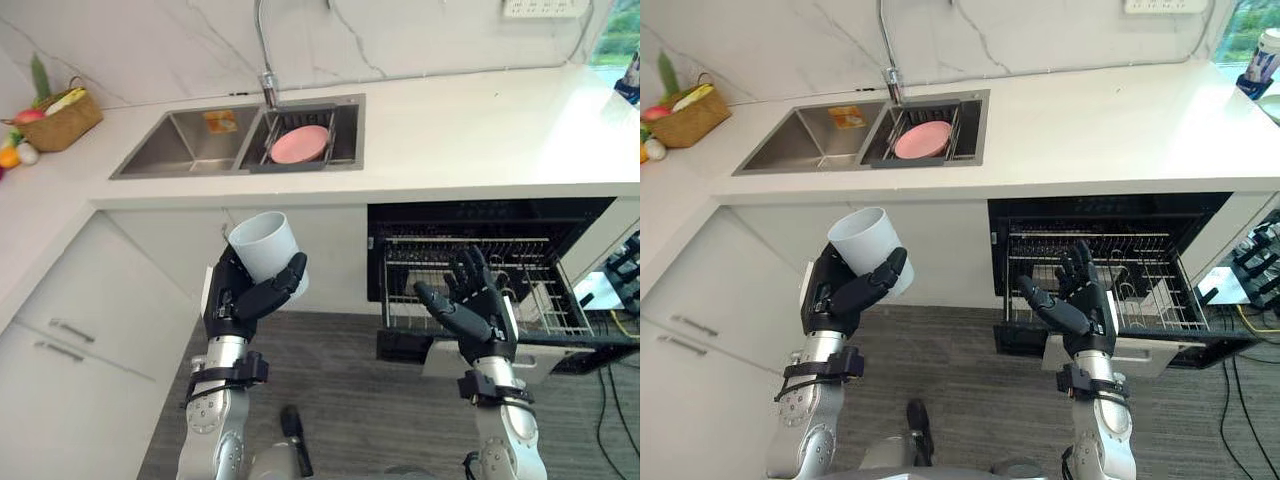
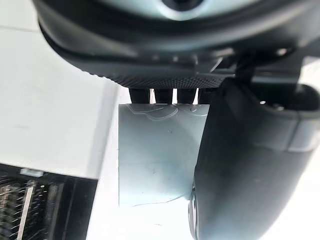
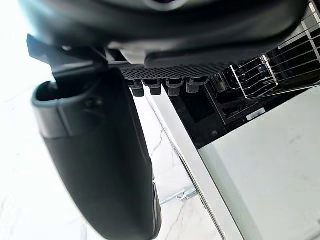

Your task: Walk over to the sink, pick up the cup, carry it to the dishwasher, place the cup inside the dishwasher, then close the dishwasher door

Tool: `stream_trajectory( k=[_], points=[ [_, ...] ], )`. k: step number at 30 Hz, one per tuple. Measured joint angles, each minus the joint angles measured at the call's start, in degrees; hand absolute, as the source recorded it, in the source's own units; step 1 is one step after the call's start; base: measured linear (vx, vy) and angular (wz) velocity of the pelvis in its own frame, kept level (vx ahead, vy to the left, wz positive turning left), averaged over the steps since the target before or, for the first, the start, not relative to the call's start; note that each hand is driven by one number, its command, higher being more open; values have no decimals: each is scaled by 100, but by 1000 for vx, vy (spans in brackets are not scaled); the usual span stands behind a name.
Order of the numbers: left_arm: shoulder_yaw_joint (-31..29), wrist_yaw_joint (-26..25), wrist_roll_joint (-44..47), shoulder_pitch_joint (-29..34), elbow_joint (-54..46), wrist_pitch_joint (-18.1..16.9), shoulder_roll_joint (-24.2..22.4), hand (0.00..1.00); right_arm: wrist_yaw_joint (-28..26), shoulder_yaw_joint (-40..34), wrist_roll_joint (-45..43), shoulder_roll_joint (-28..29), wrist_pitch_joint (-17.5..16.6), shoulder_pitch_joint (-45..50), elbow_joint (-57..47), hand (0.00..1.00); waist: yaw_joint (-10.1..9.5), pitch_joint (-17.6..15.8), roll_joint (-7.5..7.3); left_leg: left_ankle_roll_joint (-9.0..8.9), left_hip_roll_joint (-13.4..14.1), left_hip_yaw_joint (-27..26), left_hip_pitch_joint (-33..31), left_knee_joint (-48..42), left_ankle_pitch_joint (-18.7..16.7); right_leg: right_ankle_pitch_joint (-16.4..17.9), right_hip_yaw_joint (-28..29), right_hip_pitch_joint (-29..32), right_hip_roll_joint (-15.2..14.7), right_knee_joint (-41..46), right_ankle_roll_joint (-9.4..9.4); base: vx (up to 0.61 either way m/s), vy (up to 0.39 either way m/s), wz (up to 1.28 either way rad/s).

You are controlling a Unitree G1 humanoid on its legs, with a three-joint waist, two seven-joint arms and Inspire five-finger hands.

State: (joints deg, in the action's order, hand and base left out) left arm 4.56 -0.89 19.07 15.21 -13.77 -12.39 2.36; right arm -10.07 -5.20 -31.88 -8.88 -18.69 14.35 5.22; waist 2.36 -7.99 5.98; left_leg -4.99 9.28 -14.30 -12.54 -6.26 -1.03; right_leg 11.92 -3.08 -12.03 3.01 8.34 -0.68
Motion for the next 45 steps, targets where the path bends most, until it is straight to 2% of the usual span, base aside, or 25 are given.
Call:
stream_trajectory(
  k=[1, 2, 3, 4, 5, 7, 9, 11, 12, 13, 15, 17, 18, 19, 20, 26, 32, 35, 38, 40, 41, 42, 44, 45],
  points=[
    [-35, 13, 1, 50, -17, -3, -5, 0, -18, 2, -4, -29, 0, 12, 0, 100, -14, 47, 70, 64, 11, -2, 72, 27, 69, 137, 10, -57, -1, 68, 63, 401, 216, -70],
    [-187, 37, 2, 115, -29, -16, 6, 0, -61, 8, -4, -6, 0, -16, 15, 100, -76, 66, 38, 257, -48, 20, 120, -226, 551, 471, -6, -105, -150, 293, 133, 382, 209, -82],
    [-317, 33, 6, 169, -28, -15, -28, 0, -125, 63, -2, -5, -5, -15, 15, 100, -92, 76, 7, 365, -160, 12, 95, -622, 658, 701, -22, -163, -365, 442, 252, 371, 208, -72],
    [-370, 33, 12, 178, -26, -10, -12, 0, -135, 83, -1, 34, -3, -8, 25, 100, -81, 81, -84, 427, -278, -68, 95, -786, 471, 808, -40, -200, -534, 491, 322, 365, 217, -31],
    [-437, 54, 12, 164, -34, -10, -19, 0, -155, 103, 0, 59, -4, -10, 23, 100, -51, 102, -162, 552, -499, -144, 78, -961, 245, 926, -86, -212, -823, 586, 509, 375, 232, 1],
    [-444, 98, 13, 110, -103, -9, -19, 0, -160, 124, 15, 70, 27, -71, 24, 100, -105, 71, -234, 713, -730, -239, 55, -1342, -68, 959, -307, -283, -1119, 718, 609, 424, 251, 9],
    [-419, 157, 13, 52, -153, -10, -21, 0, -158, 127, 16, 148, 50, -110, 28, 100, -156, 96, -308, 780, -885, -211, 106, -1429, -281, 905, -469, -244, -1278, 1074, 720, 290, 161, 22],
    [-422, 217, 10, -20, -164, -16, 11, 0, -155, 131, 24, 270, 49, -195, 37, 100, -168, 68, -410, 816, -1051, -167, 371, -1210, -324, 780, -548, 80, -1490, 2073, 917, 209, 117, 20],
    [-421, 218, 7, -29, -192, -19, 76, 0, -136, 190, 55, 362, 47, -265, 48, 100, -170, 42, -517, 843, -1153, -156, 623, -975, -341, 541, -608, 366, -1674, 2902, 966, 202, 91, 3],
    [-408, 204, -1, -22, -194, -15, 139, 0, -121, 299, 70, 423, 46, -303, 94, 100, -164, 63, -581, 898, -1189, -141, 925, -695, -364, 265, -744, 626, -1898, 3630, 873, 201, 74, -4],
    [-405, 58, -7, -20, -222, -14, 140, 0, -136, 555, 42, 467, 46, -361, 142, 100, -173, 93, -564, 873, -1089, -240, 1313, -369, -348, 492, -1217, 953, -2182, 4024, 655, 176, 45, -35],
    [-458, -122, -7, -47, -242, -38, 168, 0, -256, 866, -1, 494, 54, -507, 251, 100, -198, 100, -554, 724, -831, -449, 1576, -153, -282, 613, -1842, 1327, -2382, 3837, 572, 157, -1, -62],
    [-460, -216, -18, -51, -235, -37, 206, 0, -347, 1037, 0, 492, 59, -559, 282, 100, -236, 103, -559, 663, -682, -577, 1700, -72, -268, 581, -2383, 1469, -2492, 3441, 539, 136, -68, -49],
    [-459, -269, -40, -51, -226, -36, 216, 0, -398, 1103, 0, 495, 62, -568, 282, 100, -244, 123, -592, 649, -628, -629, 1724, -51, -264, 484, -2628, 1516, -2528, 3151, 475, 109, -67, -36],
    [-526, -401, -112, -397, -79, -29, -36, 0, -581, 1238, 3, 360, 178, -744, 278, 100, -327, 12, -669, 263, -427, -848, 1760, 175, -215, -738, -2724, 1480, -1818, 824, 450, 28, -27, -11],
    [-523, -408, -112, -397, -79, -29, -58, 0, -579, 1224, 2, 361, 179, -746, 278, 100, -316, 7, -670, 263, -430, -849, 1769, 180, -215, -740, -2694, 1478, -1818, 831, 453, 0, 0, 0],
    [-414, -881, -111, -396, -79, -47, -76, 0, -379, 983, -24, 460, 506, -698, 223, 100, -308, -41, -649, 268, -353, -865, 1704, 0, -320, -739, -2623, 1447, -1752, 823, 451, 0, 0, -2],
    [-195, -1056, -107, -411, -57, -70, -104, 0, 159, 715, -18, 509, 755, -533, -91, 100, -240, -114, -572, 242, -216, -727, 1556, -214, -405, -739, -2706, 1334, -1679, 750, 449, -23, -42, 21],
    [124, -1132, -107, -572, 153, -143, -104, 0, 738, 388, -17, 518, 829, -433, -230, 100, -91, -161, -488, 208, -283, -491, 1548, 23, -171, -737, -2770, 1242, -1711, 653, 453, 11, -11, 48],
    [282, -1185, -106, -726, 325, -162, -106, 0, 1013, 134, -20, 518, 839, -438, -235, 100, 14, -192, -447, 150, -335, -343, 1384, -110, -60, -732, -2880, 1239, -1825, 638, 451, -31, -3, 41],
    [339, -1197, -103, -785, 419, -164, -112, 0, 1093, -15, -23, 546, 840, -435, -247, 100, 91, -228, -500, 132, -392, -314, 1209, -421, -59, -748, -2903, 1234, -2015, 647, 475, -102, -12, 13],
    [384, -1194, -100, -799, 472, -169, -88, 0, 1159, -129, -25, 547, 839, -419, -248, 100, 124, -235, -497, 273, -258, -552, 1177, -673, -223, -747, -2865, 1236, -2108, 693, 488, -135, 4, -8],
    [454, -1123, -100, -797, 523, -189, -78, 0, 1285, -235, -64, 434, 794, -379, -250, 100, 214, -192, -431, 227, 245, -640, 1192, -1052, -280, -712, -2578, 1294, -2291, 788, 584, -76, 88, -44],
    [478, -1086, -100, -803, 526, -211, -82, 0, 1298, -235, -70, 394, 761, -370, -258, 100, 228, -169, -392, 210, 330, -620, 1222, -1045, -269, -726, -2489, 1338, -2316, 805, 637, 3, 230, -58]
  ],
)
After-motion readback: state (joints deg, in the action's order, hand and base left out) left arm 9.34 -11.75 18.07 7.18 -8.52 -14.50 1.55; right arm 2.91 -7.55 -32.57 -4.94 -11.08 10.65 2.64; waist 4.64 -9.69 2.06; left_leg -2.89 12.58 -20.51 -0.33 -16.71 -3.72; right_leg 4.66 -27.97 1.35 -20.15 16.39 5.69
